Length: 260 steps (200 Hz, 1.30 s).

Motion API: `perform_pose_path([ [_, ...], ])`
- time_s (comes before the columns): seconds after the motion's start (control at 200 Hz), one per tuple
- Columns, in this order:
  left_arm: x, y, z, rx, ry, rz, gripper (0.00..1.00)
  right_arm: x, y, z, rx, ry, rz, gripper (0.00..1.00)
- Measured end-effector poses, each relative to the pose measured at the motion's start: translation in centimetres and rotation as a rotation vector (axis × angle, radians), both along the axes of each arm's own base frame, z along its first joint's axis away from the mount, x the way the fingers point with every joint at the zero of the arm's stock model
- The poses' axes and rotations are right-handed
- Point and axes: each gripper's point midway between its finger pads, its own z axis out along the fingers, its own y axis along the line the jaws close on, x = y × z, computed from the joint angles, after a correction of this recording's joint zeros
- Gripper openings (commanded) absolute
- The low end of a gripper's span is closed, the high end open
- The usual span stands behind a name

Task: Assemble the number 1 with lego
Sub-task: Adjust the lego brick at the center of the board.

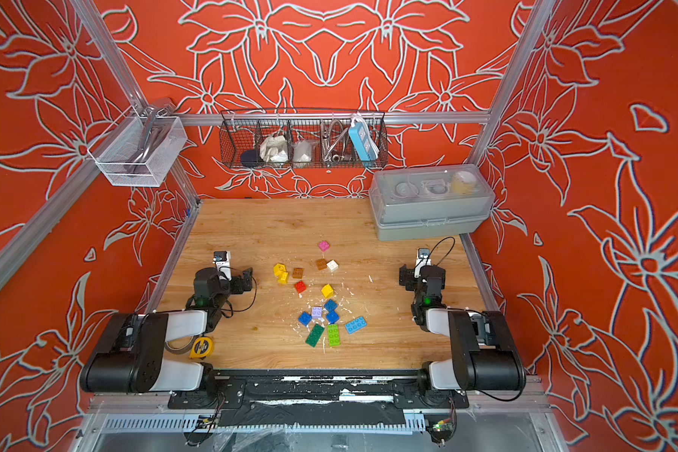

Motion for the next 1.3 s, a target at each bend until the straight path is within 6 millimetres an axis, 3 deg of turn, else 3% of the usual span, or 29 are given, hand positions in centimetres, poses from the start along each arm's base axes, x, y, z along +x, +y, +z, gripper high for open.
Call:
perform_pose_path([
  [0.801, 0.1, 0.0, 0.2, 0.001, -0.008, 0.001, 0.99, 0.0, 0.0, 0.0, 0.000, 0.000, 0.000, 1.00],
  [0.936, -0.3, 0.8, 1.1, 0.039, -0.042, 0.093, 0.99, 0.1, 0.0, 0.5, -0.007, -0.025, -0.008, 1.00],
  [1.051, -1.9, 1.9, 4.1, 0.094, -0.090, 0.276, 0.99, -1.7, 0.2, 1.4, -0.041, -0.102, -0.040, 1.00],
  [1.111, -2.1, 1.9, 6.9, 0.085, -0.110, 0.342, 0.99, -3.0, 0.6, 1.9, -0.074, -0.127, -0.057, 1.00],
  [1.161, -2.3, 2.1, 10.5, 0.044, -0.140, 0.400, 0.99, -3.7, 0.9, 3.1, -0.083, -0.138, -0.062, 1.00],
  [1.226, -3.1, 2.7, 15.6, -0.047, -0.202, 0.494, 0.99, -4.4, 1.2, 7.3, -0.029, -0.222, -0.073, 1.00],
  [1.301, -4.9, 3.5, 20.5, -0.152, -0.254, 0.578, 0.99, -5.9, 0.9, 14.8, 0.067, -0.402, -0.088, 1.00],
])
